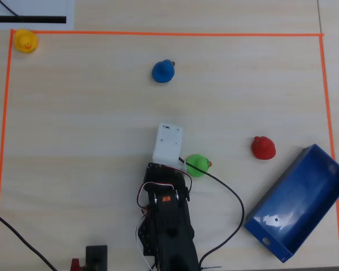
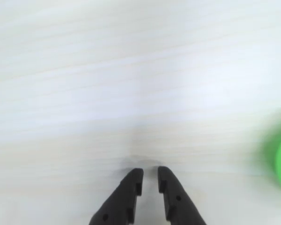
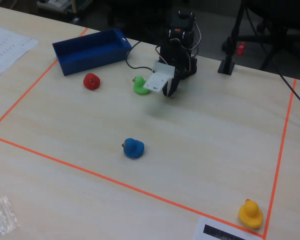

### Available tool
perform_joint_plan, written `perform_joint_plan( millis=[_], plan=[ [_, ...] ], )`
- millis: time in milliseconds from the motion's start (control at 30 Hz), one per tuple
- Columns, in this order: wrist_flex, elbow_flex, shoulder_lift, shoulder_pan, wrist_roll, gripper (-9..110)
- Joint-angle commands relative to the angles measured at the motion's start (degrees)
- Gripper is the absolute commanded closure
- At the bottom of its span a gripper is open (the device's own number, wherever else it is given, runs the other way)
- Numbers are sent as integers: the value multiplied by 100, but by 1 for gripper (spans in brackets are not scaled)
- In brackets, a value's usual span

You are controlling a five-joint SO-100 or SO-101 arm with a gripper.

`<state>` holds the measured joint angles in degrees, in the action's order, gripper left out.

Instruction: Grasp blue duck and put it into box.

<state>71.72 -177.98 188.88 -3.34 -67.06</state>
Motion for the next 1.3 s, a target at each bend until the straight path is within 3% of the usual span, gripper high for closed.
perform_joint_plan(
  millis=[0,233,600,767,1267],
  plan=[
    [-510,896,-624,176,-246,101],
    [-2162,3173,-3155,211,-220,89],
    [-7383,3375,-6117,642,-1020,79],
    [-8965,3762,-7541,809,-1503,78],
    [-9958,4975,-10125,1055,-1512,78]
  ],
)
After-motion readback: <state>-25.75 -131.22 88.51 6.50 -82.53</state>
